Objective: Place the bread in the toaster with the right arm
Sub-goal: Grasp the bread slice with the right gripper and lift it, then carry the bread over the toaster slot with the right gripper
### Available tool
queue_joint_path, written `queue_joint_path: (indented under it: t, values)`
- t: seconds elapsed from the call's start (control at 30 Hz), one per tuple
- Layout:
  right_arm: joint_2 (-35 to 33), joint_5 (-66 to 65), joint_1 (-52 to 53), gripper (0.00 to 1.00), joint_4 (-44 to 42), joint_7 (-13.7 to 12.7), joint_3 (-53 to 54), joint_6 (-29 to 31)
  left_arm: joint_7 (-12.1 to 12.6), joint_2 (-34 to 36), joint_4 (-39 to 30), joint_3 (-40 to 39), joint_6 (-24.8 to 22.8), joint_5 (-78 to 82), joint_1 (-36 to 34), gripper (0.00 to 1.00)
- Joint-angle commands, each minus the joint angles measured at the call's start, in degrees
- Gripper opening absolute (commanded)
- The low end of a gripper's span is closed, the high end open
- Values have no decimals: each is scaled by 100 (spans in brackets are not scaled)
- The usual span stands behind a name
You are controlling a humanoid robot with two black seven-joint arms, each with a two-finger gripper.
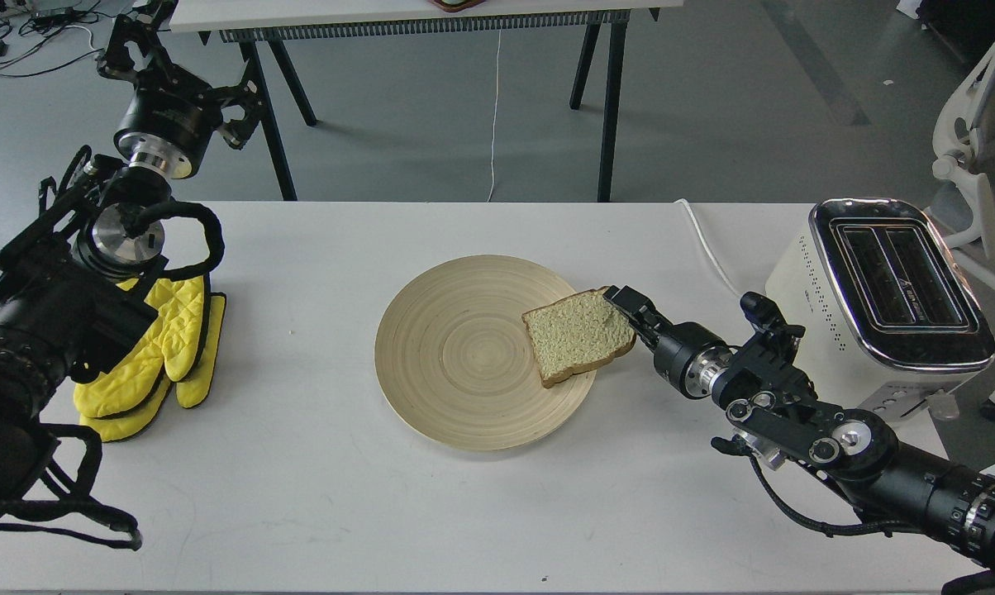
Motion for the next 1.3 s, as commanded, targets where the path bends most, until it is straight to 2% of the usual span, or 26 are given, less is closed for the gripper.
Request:
queue_joint_path:
  t: [0.0, 0.2, 0.43, 0.63, 0.73, 0.9, 1.07, 1.27]
  values:
    - [0, 0, 18, 33, -1, 0, -154, 1, 1, 0, 0, 0, 0, 0, 5, 100]
    - [0, 0, 79, 8, -1, -18, -190, -8, 1, 0, 0, 0, 0, 0, -4, 100]
    - [-271, 44, 360, 7, 402, -44, -163, -17, 1, -9, -9, 0, 0, 0, -4, 100]
    - [-1404, 35, 729, 7, 1605, -80, -163, 1, -8, -9, 0, 0, 0, 0, 4, 100]
    - [-2404, 8, 948, 7, 2422, -97, -172, 1, 0, -17, -9, 0, 0, 0, 5, 100]
    - [-3934, 0, 1414, 8, 3267, -115, -163, 36, 1, -17, -9, 8, 0, 9, 5, 100]
    - [-5183, -683, 1714, 8, 3681, -115, -181, 247, 1, -17, 0, 8, 0, 9, 5, 100]
    - [-5905, -2065, 1635, 8, 3629, -308, -216, 255, 1, -26, 0, 8, 0, 9, 5, 100]
